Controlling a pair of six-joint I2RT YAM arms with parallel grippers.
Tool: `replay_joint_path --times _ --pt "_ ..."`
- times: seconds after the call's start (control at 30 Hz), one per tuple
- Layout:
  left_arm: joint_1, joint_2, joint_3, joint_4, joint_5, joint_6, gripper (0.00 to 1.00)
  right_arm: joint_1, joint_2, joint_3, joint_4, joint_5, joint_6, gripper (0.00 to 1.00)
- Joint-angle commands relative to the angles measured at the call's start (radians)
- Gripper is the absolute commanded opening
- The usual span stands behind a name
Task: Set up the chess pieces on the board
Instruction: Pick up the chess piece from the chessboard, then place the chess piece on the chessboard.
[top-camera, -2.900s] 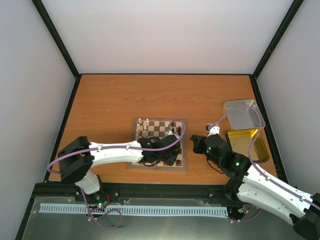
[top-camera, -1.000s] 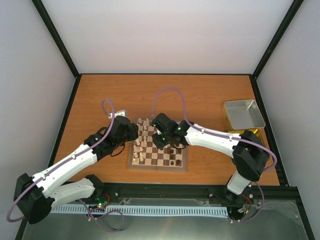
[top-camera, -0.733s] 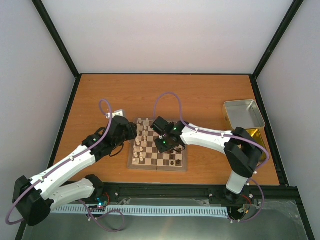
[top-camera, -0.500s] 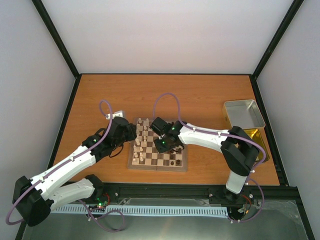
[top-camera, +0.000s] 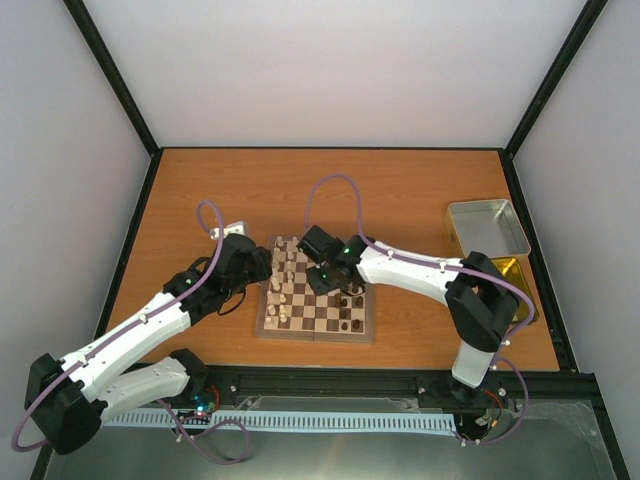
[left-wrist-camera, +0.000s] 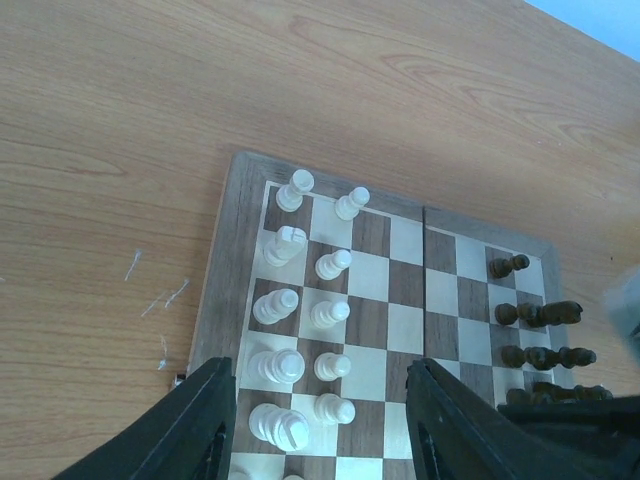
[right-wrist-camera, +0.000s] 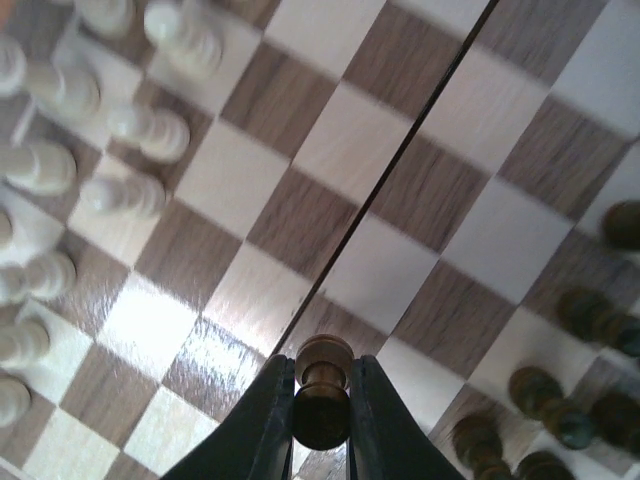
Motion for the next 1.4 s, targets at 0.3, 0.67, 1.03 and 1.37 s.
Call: replay_joint_path --times 0.3,0.67,1.03,1.37 --pt "0.014 -0.014 0.004 0.056 0.061 0.086 0.55 -0.299 -0.038 0.054 0.017 0.071 -0.018 0.11" --pt "0.015 0.035 0.011 0.09 0.102 0.119 0.55 -0.352 0.099 0.117 0.002 0.033 -0.054 0.12" --pt "0.014 0.071 0.018 0.106 0.109 0.13 0.55 -0.358 0.133 0.124 -0.012 0.036 -0.059 0.2" --pt "0.014 0.069 0.028 0.099 0.102 0.13 0.55 -0.359 0.081 0.147 -0.031 0.07 -0.056 0.36"
